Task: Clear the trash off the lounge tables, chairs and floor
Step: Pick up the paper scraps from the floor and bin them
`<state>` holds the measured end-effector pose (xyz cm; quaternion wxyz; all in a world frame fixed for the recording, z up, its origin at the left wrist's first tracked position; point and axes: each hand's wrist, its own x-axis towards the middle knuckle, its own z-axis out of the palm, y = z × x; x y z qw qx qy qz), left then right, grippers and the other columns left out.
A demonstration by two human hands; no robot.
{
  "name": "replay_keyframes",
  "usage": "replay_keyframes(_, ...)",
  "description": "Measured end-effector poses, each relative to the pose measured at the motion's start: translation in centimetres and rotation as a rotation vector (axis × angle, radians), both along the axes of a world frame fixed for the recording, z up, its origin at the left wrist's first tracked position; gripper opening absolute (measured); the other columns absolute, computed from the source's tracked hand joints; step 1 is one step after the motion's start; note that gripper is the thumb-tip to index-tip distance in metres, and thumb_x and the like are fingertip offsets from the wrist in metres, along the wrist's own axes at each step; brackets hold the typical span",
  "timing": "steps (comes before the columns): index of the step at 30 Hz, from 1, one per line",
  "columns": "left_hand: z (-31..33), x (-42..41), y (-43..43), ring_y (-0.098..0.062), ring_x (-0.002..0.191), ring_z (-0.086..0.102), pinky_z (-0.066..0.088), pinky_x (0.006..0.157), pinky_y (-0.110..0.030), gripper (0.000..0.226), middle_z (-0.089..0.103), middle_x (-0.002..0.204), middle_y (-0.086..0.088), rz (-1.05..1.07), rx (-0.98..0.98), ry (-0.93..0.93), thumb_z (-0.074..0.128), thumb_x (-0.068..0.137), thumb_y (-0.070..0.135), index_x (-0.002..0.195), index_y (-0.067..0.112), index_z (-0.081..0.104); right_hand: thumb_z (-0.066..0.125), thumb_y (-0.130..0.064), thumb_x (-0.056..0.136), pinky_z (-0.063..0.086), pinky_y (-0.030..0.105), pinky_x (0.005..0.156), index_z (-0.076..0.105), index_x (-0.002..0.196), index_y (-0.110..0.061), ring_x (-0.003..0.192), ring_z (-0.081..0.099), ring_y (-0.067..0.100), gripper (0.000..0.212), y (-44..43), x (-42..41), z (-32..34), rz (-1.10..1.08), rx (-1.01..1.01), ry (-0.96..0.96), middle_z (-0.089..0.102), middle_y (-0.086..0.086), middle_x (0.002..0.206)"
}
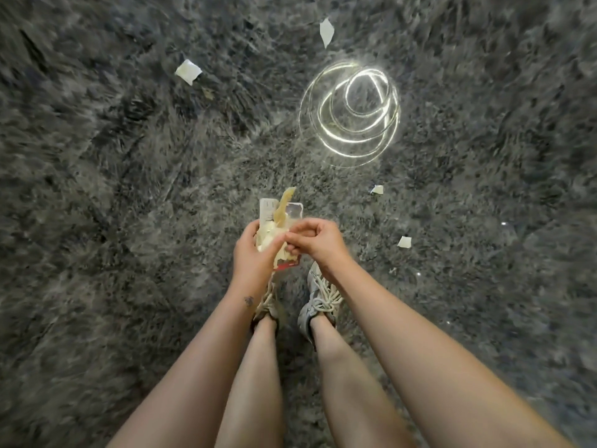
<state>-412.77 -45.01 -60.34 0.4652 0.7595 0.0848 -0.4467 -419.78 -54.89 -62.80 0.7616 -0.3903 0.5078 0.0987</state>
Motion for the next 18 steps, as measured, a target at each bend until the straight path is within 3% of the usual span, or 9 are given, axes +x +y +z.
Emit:
replay_keyframes(2,-1.3,0.5,0.3,-0.012,0.076,0.065,0.053,0.061,-0.021,0.022,0.067,0.094,-0.008,-0.003,0.053,-0.048,0.065,0.084,0.006,0.105,0.012,0.058,0.068,0.005,0.077,0.051,0.016,0.046,0.063,0.076,0.001,0.042,0.058,0.005,0.007,0.1,0.8,-1.0,-0.011,-0.050,0.038,0.063,0.004,0.056)
replay_keyframes(5,-4.2,1.6,1.4,-0.026,0.090,0.065,0.055,0.079,-0.040,0.022,0.066,0.104,-0.015,0.081,0.095,-0.066,0.061,0.087,0.006,0.108,0.011,0.057,0.072,-0.005,0.077,0.049,0.019,0.047,0.065,0.074,-0.008,0.046,0.057,0.007,0.009,0.0,1.5,-4.4,-0.046,-0.186,0.152,0.063,0.007,0.069)
replay_keyframes(8,-8.3,3.3,2.4,-0.026,0.093,0.066,0.054,0.083,-0.047,0.022,0.067,0.105,-0.014,0.148,0.107,-0.093,0.060,0.088,0.008,0.109,0.013,0.057,0.072,-0.009,0.077,0.053,0.033,0.067,0.064,0.075,-0.012,0.067,0.059,0.017,0.009,0.3,1.6,-10.3,-0.002,-0.410,0.345,0.063,0.003,0.074)
replay_keyframes(14,-16.7,5.2,3.5,-0.029,0.097,0.065,0.055,0.081,-0.044,0.024,0.064,0.112,-0.017,0.191,0.090,-0.141,0.060,0.088,0.008,0.111,0.011,0.054,0.071,-0.026,0.078,0.042,0.036,0.091,0.059,0.108,-0.019,0.104,0.056,0.021,0.033,2.9,2.3,-21.5,0.453,-0.691,0.452,0.063,0.002,0.110)
replay_keyframes(18,-19.2,4.8,3.7,-0.024,0.094,0.066,0.056,0.082,-0.044,0.025,0.065,0.105,-0.010,0.182,0.109,-0.173,0.061,0.088,0.008,0.112,0.010,0.053,0.066,-0.029,0.081,0.029,0.034,0.090,0.055,0.109,-0.018,0.107,0.049,0.023,0.032,5.1,2.4,-24.6,0.578,-0.885,0.470,0.058,0.002,0.112)
